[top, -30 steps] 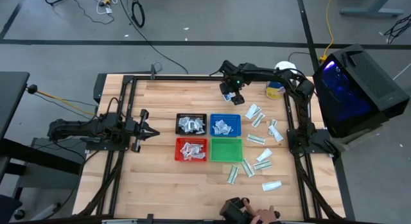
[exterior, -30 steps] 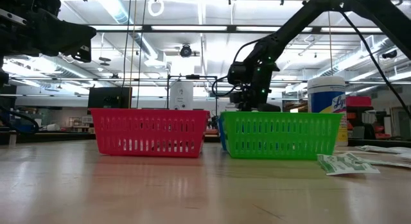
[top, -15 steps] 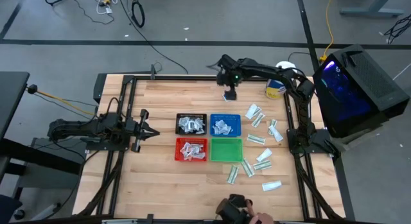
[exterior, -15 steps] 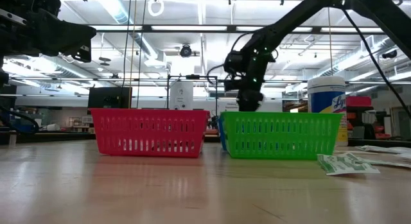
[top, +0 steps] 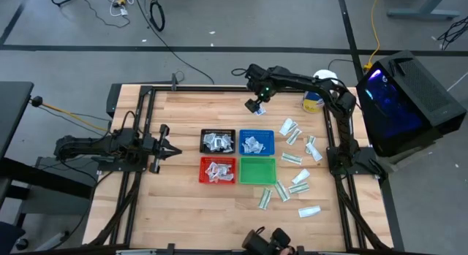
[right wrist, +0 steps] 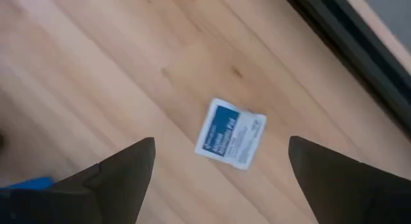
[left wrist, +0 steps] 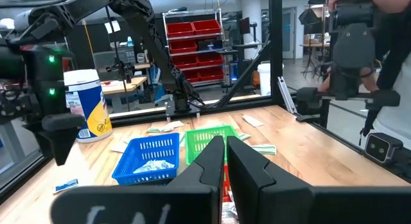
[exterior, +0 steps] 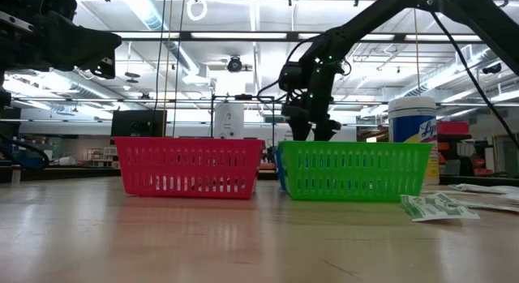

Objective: Pick & Place First Aid Supplies
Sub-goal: Put the top blue alcohol pad into the blue bin

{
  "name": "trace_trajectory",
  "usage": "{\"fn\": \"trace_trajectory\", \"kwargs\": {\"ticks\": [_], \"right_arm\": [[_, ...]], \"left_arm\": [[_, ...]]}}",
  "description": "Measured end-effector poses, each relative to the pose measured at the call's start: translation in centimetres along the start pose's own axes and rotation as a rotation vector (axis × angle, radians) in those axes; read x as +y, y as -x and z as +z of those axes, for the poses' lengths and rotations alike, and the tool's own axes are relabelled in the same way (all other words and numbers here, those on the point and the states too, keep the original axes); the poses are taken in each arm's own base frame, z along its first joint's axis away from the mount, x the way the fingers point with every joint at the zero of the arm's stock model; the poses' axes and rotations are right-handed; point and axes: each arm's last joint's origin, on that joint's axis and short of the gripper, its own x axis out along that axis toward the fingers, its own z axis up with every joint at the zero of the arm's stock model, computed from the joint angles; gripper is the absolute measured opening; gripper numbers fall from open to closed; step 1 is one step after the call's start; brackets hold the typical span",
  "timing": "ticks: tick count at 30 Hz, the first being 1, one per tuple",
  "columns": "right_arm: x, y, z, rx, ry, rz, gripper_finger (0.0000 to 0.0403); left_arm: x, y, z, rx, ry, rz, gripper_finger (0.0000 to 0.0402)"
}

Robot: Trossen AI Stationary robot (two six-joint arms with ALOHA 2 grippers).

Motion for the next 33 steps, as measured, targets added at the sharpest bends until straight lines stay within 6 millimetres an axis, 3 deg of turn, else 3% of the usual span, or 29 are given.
{"fn": "trace_trajectory", "kwargs": {"ticks": [15, 33], "right_arm": [[-0.2, -3.9, -0.3, 0.098, -0.062, -0.038, 0.0361], [-1.4, -5.8, -0.3, 0.142, -0.085, -0.014, 0.0361]], "left_arm": [[0.0, 0.0, 0.0, 0.0, 0.0, 0.0, 0.0025], [0.0, 0.0, 0.0, 0.0, 0.0, 0.0, 0.0025]]}}
